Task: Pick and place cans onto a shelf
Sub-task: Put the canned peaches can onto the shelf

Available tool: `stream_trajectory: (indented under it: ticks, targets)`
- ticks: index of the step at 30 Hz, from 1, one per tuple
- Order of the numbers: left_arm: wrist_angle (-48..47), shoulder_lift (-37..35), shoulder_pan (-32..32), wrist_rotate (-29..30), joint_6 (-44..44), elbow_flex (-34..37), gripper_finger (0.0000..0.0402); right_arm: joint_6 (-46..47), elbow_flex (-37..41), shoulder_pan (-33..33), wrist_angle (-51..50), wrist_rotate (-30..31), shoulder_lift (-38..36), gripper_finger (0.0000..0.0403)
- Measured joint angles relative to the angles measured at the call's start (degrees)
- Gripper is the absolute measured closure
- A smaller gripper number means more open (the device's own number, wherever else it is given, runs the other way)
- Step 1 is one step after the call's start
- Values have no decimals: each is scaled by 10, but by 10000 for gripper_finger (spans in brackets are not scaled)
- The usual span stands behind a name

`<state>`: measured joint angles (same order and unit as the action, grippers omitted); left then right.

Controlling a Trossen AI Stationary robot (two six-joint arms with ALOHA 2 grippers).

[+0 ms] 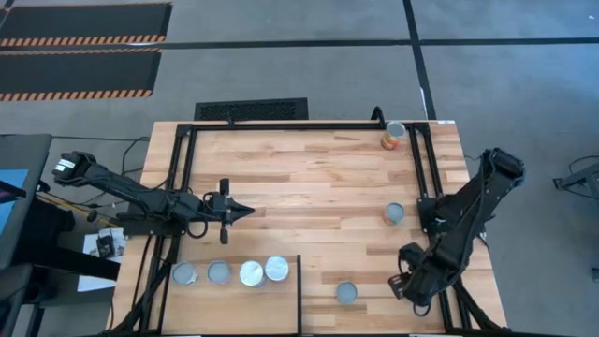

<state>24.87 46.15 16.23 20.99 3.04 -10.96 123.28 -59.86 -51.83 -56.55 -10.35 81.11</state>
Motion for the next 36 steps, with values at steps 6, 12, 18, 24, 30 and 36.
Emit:
stream_trajectory:
  ticks: [6,12,18,24,30,36]
  targets:
    - [-3,0,0,0,0,0,401,-17,-3,3,25,-29,41,209]
    - [-2,0,0,0,-1,0,401,-47,-3,10,20,-38,60,239]
    - [-2,0,0,0,-3,0,401,-118,-3,31,9,-29,61,328]
    - [-2,0,0,0,-3,0,401,-195,-4,54,6,-5,62,394]
    - [-2,0,0,0,-3,0,401,-290,-46,99,-51,48,62,395]
    - [-1,0,0,3,-3,0,401,-457,-104,183,-93,95,64,393]
